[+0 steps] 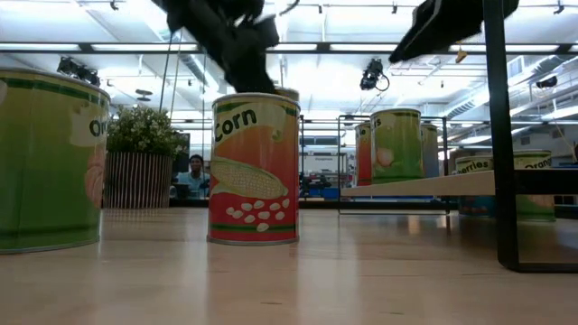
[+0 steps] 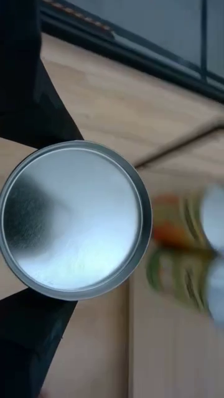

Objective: Pick and place cans onto a shelf
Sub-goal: Put the canned pineapple on the shelf

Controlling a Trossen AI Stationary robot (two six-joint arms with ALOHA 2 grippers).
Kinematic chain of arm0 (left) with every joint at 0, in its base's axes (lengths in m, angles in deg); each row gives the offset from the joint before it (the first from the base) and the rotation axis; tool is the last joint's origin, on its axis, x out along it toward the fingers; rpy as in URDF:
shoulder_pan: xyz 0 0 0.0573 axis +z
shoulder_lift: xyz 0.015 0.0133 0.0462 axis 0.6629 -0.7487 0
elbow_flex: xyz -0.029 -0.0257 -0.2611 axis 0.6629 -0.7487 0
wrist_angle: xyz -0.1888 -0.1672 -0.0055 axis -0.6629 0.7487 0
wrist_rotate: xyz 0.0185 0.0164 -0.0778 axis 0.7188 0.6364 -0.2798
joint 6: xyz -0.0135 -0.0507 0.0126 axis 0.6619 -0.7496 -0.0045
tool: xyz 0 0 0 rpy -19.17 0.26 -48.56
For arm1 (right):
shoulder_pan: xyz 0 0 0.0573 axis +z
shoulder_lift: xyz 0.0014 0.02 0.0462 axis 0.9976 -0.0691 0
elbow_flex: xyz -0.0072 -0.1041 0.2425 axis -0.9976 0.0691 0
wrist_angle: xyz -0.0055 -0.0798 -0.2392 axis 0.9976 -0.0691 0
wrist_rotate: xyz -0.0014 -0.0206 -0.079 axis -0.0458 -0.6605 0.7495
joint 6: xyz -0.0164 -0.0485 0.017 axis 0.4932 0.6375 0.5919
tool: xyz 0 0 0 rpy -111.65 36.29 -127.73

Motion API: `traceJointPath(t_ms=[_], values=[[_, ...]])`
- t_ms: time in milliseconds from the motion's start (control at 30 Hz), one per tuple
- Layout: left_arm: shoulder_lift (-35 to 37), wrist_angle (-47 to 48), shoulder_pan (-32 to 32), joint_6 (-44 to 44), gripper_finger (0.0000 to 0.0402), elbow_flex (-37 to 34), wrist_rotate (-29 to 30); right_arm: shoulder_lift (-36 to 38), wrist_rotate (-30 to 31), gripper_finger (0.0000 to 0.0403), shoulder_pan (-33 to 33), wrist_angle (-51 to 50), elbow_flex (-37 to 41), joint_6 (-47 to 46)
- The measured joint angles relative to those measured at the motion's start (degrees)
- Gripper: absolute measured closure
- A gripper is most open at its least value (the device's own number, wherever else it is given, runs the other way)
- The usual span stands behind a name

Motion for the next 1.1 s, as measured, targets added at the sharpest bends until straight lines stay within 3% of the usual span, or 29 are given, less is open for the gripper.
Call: traceJointPath(t_ms=[233, 500, 800, 1100], values=[[0.00, -2.35, -7.20, -0.01, 0.0086, 4.82, 0.13, 5.49, -7.10, 0.0094, -1.50, 14.48, 5.25, 6.17], [0.00, -7.22, -13.00, 1.98, 0.0086, 6.70, 3.55, 5.36, -11.81, 0.0083, -6.83, 23.94, 6.12, 8.52], [0.00, -9.74, -15.54, 3.48, 0.0086, 6.70, 7.28, 1.58, -20.29, 0.0028, -12.26, 29.05, 6.12, 8.65], [0.00, -10.22, -15.69, 3.66, 0.0086, 6.70, 7.85, -4.11, -20.84, 0.0012, -13.37, 30.07, 2.54, 8.07]])
